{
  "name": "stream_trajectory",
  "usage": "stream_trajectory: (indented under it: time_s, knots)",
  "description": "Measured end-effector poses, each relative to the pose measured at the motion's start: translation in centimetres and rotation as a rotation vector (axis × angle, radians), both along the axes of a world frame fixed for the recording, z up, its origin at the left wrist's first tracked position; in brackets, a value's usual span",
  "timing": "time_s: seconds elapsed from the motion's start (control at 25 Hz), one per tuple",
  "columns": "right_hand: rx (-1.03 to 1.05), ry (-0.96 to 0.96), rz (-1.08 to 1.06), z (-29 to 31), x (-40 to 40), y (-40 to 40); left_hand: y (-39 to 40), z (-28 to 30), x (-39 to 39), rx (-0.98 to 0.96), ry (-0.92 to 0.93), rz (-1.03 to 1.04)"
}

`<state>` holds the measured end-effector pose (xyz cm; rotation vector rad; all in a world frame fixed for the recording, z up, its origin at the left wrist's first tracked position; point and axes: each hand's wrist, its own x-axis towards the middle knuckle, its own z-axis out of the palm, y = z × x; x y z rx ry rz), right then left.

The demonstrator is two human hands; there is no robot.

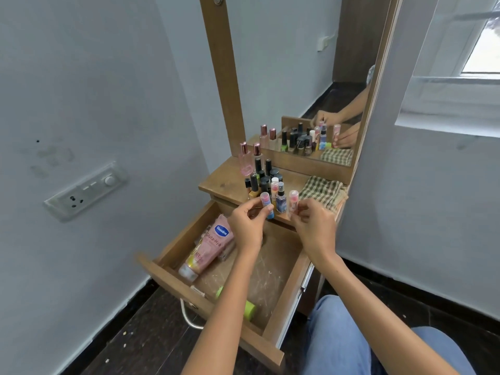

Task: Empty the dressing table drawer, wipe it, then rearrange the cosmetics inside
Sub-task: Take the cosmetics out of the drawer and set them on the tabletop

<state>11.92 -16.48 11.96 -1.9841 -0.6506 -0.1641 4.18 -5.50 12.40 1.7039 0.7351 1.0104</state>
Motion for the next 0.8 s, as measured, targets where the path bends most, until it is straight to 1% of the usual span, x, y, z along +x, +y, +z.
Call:
stream_trajectory:
  time_s: [0.32,0.48,0.68,0.8]
  knots:
    - [-0.07,-0.016,-0.014,-0.4,0.5,1.7,0.1,-0.4,1.0,0.06,0.025,0.041]
    - [-0.074,-0.02,-0.026,0.0,0.6,1.8,0.1,-0.5,1.6,0.129,0.041,0.035]
    - [-0.054,-0.009,-0.001,-0.1,0.3,0.9,0.1,-0.7,1.9,0.167,0.025,0.038]
    - [-0.064,-0.09,-0.002,-0.2,-0.5,-0.3,-0.1,-0.9,2.0,0.209,0.019,0.053]
